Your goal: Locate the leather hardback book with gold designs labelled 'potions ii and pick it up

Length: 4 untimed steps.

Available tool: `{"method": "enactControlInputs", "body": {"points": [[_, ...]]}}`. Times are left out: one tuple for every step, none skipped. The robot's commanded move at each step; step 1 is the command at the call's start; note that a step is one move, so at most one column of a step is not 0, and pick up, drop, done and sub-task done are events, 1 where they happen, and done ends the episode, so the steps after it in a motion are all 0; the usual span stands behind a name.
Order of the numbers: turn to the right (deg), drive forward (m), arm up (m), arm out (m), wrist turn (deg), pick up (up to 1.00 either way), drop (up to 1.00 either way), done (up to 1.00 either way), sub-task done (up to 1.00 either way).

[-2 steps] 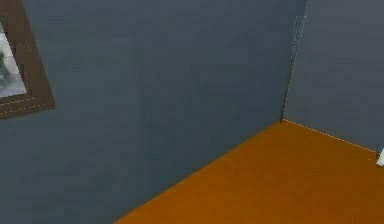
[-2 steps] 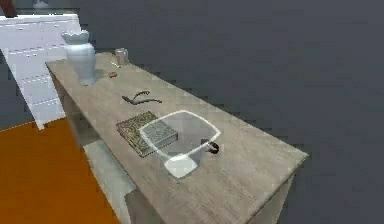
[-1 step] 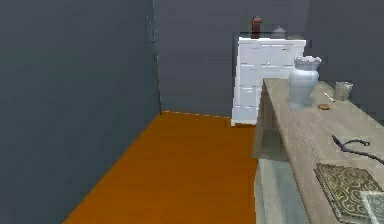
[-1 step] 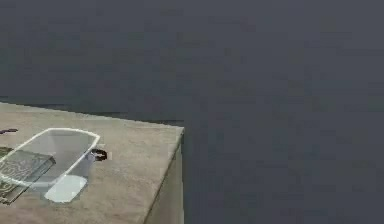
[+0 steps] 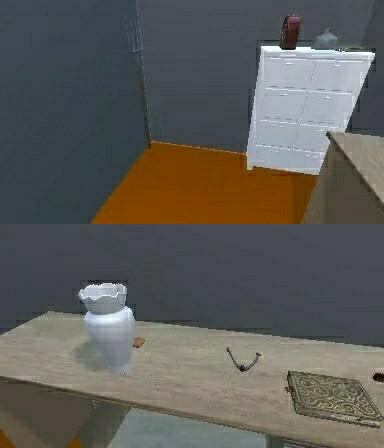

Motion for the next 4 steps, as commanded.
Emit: {"method": "enactControlInputs", "body": {"points": [[33.0, 0.00, 0.00, 0.00, 0.0, 0.00, 0.00, 0.00, 0.00], [0.0, 0.00, 0.50, 0.00, 0.0, 0.00, 0.00, 0.00, 0.00], [0.0, 0.00, 0.38, 0.00, 0.0, 0.00, 0.00, 0.00, 0.00], [0.0, 0.00, 0.00, 0.20, 0.0, 0.00, 0.00, 0.00, 0.00]]}}
